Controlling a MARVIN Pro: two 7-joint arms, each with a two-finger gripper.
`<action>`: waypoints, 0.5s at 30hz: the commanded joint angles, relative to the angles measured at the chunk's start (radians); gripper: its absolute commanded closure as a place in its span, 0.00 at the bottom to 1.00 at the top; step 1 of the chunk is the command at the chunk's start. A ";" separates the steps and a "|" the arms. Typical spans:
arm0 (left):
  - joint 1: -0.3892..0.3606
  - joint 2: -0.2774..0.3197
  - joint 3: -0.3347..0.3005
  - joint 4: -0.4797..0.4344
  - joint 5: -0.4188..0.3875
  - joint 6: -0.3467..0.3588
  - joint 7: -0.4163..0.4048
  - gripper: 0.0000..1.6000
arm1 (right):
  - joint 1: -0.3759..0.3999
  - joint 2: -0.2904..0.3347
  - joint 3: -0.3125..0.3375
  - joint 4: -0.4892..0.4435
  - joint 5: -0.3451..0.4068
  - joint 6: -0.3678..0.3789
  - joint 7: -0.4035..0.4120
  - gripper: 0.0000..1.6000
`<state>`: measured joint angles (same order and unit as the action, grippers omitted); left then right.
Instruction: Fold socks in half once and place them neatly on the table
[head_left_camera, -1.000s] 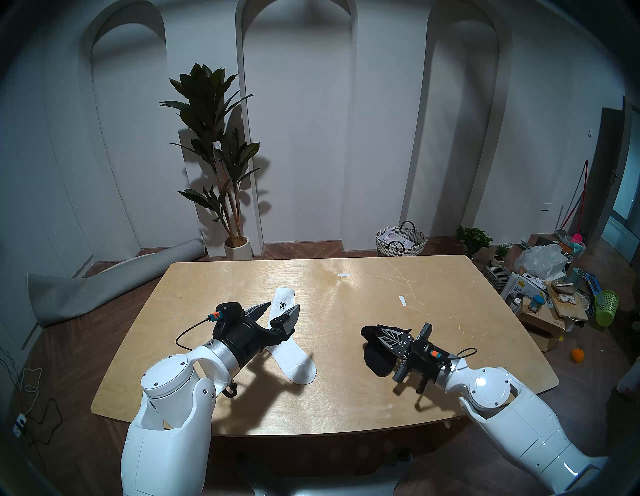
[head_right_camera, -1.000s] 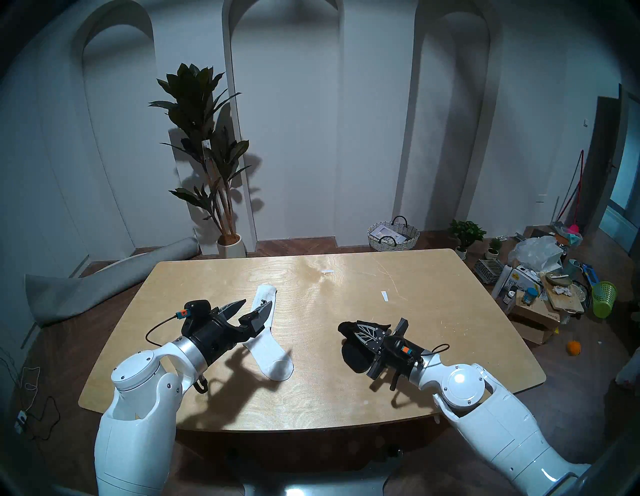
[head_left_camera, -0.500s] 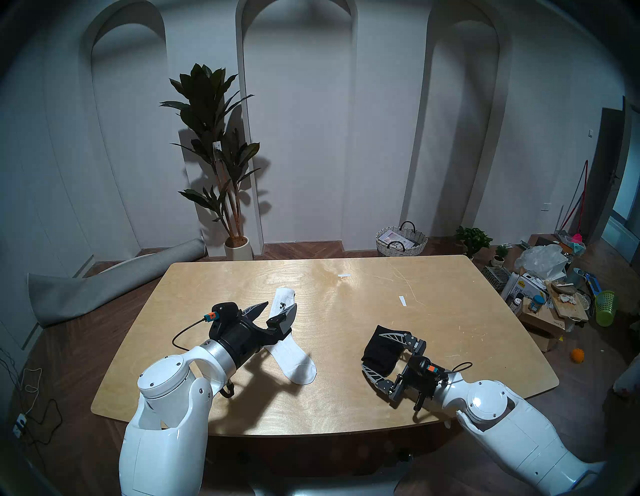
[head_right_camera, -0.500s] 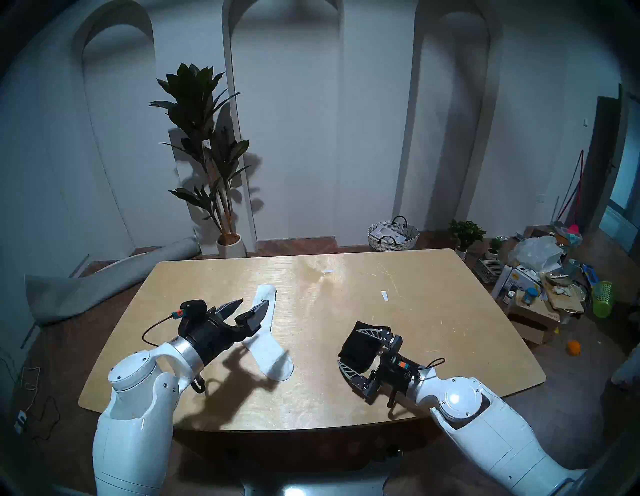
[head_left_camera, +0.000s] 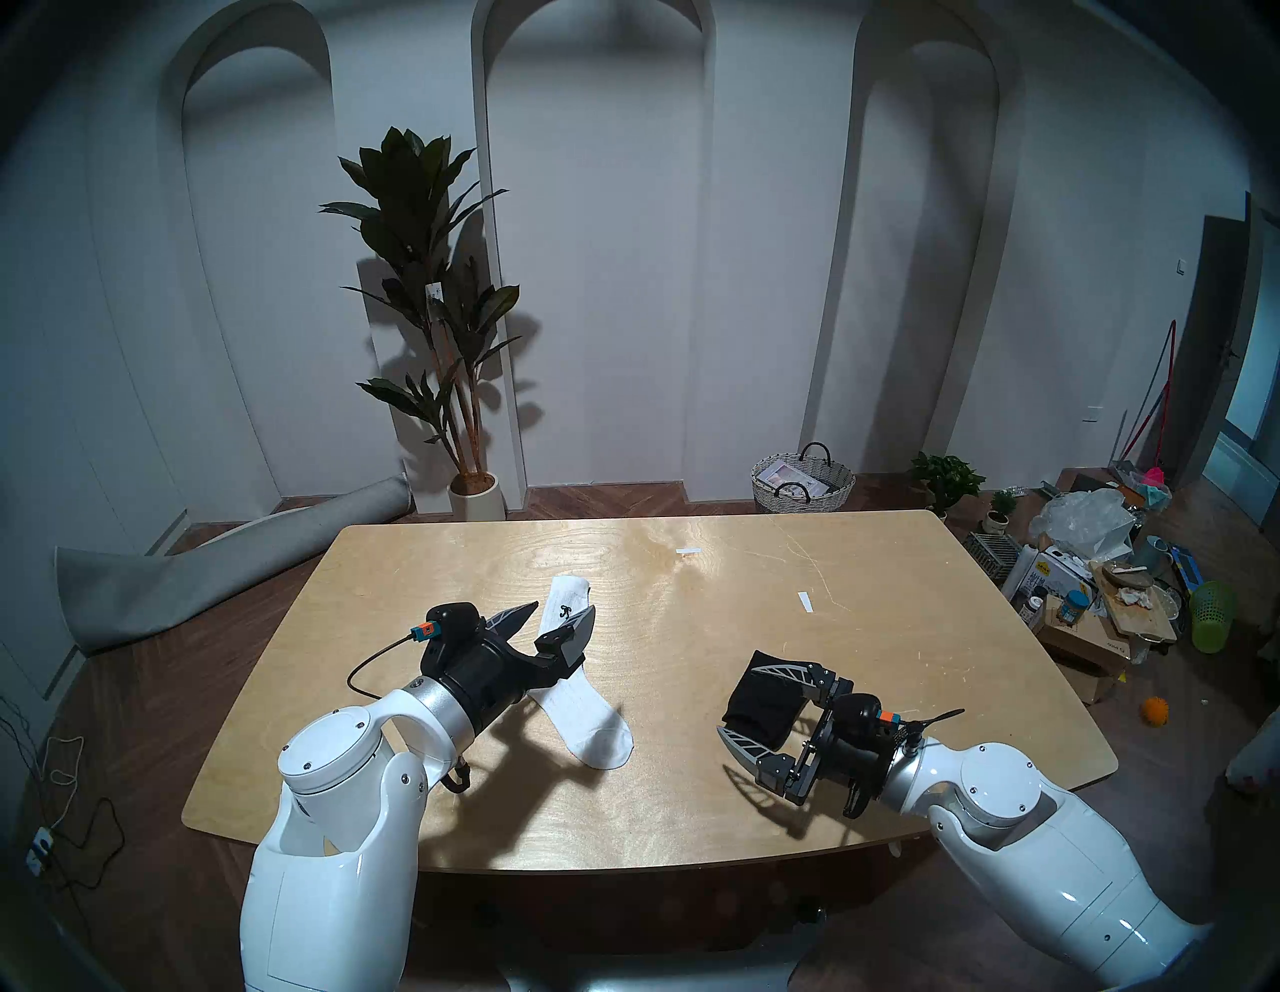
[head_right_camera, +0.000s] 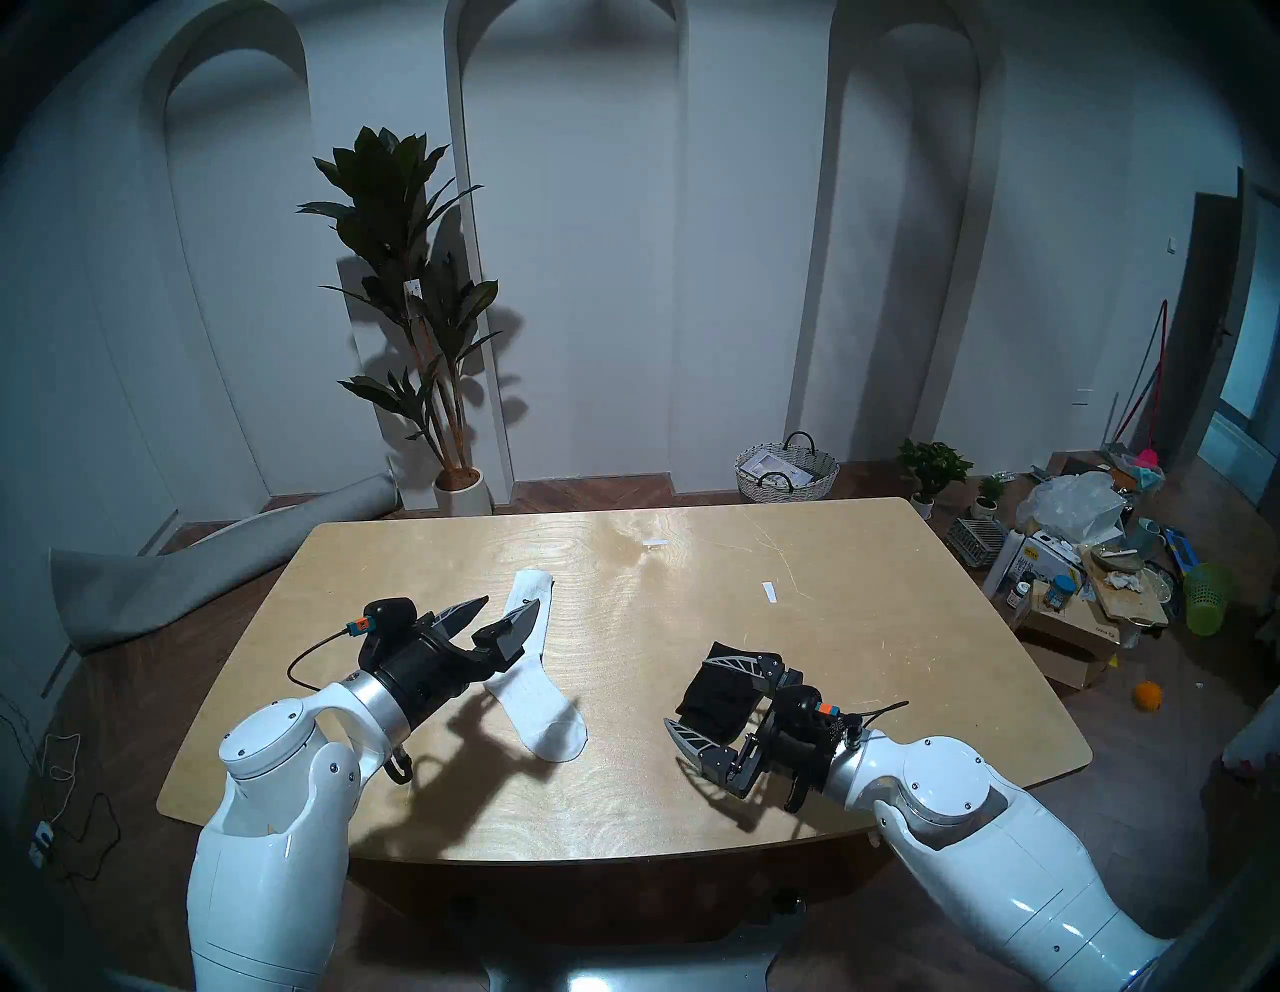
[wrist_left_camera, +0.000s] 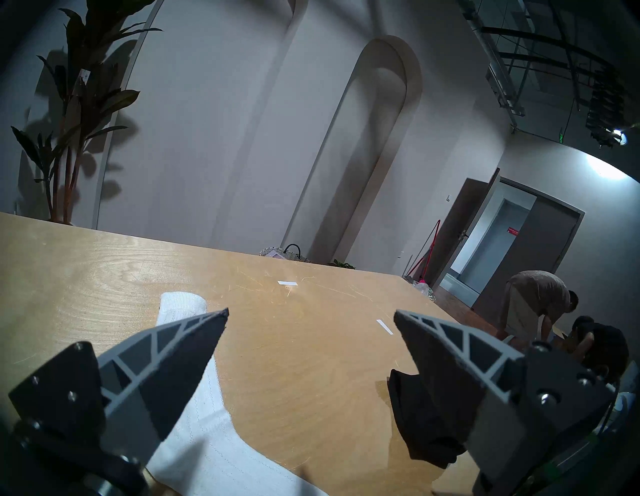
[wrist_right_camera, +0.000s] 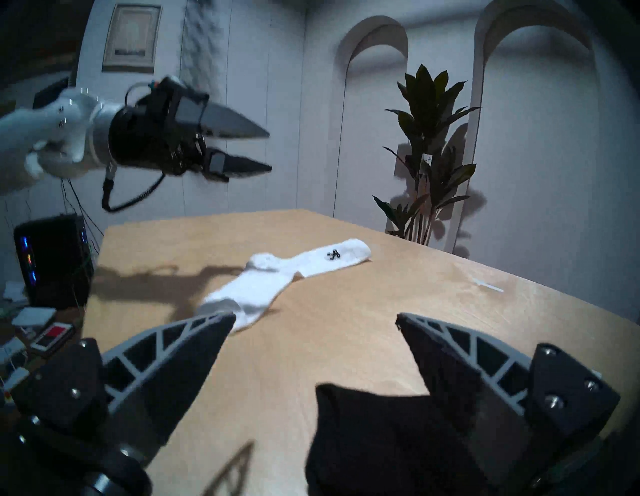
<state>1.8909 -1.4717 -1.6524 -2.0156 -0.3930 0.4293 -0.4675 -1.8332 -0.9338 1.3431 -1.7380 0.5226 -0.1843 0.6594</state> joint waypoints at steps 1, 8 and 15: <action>-0.031 0.023 0.001 -0.032 0.040 -0.025 0.012 0.00 | 0.018 -0.045 0.046 -0.107 0.184 0.072 0.017 0.00; -0.097 0.041 -0.006 -0.032 0.067 -0.014 0.035 0.00 | 0.089 -0.030 0.159 -0.092 0.309 0.169 -0.025 0.00; -0.166 0.053 0.013 -0.008 0.088 -0.001 0.046 0.00 | 0.142 -0.014 0.255 -0.038 0.402 0.267 -0.072 0.00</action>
<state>1.8171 -1.4316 -1.6541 -2.0222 -0.3146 0.4216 -0.4201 -1.7651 -0.9620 1.5113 -1.8035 0.8403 0.0152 0.6249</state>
